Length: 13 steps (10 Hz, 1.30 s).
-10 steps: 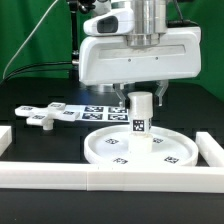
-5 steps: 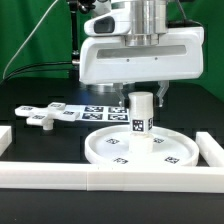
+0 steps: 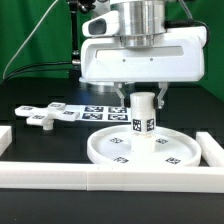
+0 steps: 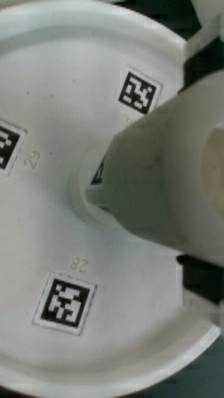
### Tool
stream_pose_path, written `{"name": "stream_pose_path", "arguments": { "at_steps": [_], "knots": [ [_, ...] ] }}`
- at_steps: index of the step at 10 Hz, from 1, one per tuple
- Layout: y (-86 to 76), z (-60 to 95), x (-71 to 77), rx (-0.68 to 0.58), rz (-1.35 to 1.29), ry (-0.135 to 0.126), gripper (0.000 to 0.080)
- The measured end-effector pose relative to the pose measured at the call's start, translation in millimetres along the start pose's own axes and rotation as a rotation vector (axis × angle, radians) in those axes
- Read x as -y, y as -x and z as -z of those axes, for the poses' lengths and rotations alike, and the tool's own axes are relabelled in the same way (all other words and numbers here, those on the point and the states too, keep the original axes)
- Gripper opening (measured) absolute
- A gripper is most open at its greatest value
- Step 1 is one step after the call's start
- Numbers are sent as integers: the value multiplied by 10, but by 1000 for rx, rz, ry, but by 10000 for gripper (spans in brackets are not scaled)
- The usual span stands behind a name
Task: Assemble round table
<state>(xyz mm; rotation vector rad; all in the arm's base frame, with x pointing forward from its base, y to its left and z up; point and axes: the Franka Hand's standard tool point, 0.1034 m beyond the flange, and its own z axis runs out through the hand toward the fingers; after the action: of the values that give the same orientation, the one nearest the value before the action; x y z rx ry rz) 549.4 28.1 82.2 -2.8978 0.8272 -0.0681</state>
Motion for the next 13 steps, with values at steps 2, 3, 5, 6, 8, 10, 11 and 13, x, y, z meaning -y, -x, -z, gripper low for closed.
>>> {"name": "stream_pose_path", "arguments": {
  "at_steps": [2, 3, 5, 6, 8, 10, 11, 13],
  "knots": [
    [25, -11, 24, -7, -177, -24, 409],
    [27, -11, 36, -8, -221, -27, 409],
    [35, -14, 44, -1, -341, -34, 409],
    [39, -14, 49, 2, -391, -39, 409],
    [48, -18, 57, 8, -486, -45, 409],
    [79, -24, 87, 28, -727, -66, 409],
    [86, -26, 101, 38, -827, -79, 409],
    [72, -30, 95, 59, -1026, -109, 409]
  ]
}}
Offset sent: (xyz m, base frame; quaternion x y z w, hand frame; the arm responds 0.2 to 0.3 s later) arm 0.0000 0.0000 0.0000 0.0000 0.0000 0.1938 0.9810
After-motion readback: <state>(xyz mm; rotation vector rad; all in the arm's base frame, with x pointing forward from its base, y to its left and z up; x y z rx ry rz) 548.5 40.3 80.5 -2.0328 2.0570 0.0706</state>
